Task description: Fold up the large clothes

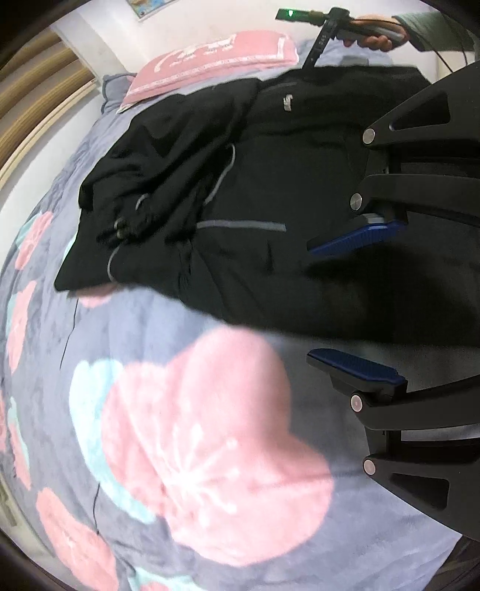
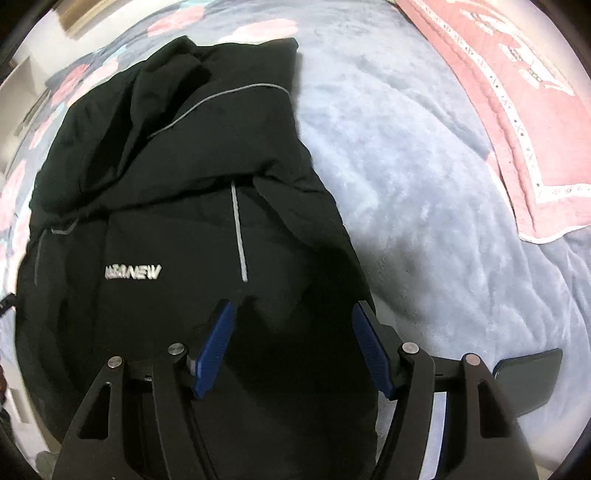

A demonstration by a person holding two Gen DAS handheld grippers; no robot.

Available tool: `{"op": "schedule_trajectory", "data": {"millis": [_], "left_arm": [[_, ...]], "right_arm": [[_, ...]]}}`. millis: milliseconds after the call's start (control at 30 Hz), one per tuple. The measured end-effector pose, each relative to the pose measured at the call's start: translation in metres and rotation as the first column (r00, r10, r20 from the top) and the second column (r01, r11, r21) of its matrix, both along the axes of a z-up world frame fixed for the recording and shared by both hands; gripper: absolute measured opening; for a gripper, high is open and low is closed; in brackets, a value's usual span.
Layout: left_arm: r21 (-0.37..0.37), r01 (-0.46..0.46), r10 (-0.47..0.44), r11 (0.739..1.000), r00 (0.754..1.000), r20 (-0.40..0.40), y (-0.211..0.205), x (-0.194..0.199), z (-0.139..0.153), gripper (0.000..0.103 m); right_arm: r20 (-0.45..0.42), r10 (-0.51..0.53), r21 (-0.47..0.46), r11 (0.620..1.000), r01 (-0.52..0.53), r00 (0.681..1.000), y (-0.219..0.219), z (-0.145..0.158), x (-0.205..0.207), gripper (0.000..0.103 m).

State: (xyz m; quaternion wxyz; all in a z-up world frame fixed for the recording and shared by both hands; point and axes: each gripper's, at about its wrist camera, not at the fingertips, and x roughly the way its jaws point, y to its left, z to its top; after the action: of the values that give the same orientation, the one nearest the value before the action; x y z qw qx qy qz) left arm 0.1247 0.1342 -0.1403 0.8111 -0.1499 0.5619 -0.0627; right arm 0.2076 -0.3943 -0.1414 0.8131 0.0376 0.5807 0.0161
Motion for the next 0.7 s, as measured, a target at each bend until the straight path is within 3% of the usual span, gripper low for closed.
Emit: {"op": "schedule_trajectory", "data": {"millis": [233,333,500,700], "left_arm": [[-0.056,0.032,-0.027,0.998,0.996,0.086,0.023,-0.021,-0.011,0.054],[-0.073,0.078,-0.066,0.994,0.986,0.152,0.019,-0.036,-0.014,0.054],[-0.067,0.113,-0.100,0.991,0.980,0.174,0.007,-0.060,-0.017,0.054],[-0.032,0.138,-0.131,0.990,0.977,0.167,0.005,-0.094,-0.010,0.054]], "right_arm": [[0.119,0.039,-0.004,0.999,-0.039,0.992,0.012,-0.007,-0.029,0.069],[0.167,0.062,-0.001,0.998,-0.062,0.984,0.021,-0.006,-0.046,0.069],[0.222,0.040,-0.008,0.999,-0.039,0.974,0.022,0.005,-0.090,0.069],[0.196,-0.039,-0.023,0.999,0.044,0.980,-0.011,0.012,-0.145,0.069]]}}
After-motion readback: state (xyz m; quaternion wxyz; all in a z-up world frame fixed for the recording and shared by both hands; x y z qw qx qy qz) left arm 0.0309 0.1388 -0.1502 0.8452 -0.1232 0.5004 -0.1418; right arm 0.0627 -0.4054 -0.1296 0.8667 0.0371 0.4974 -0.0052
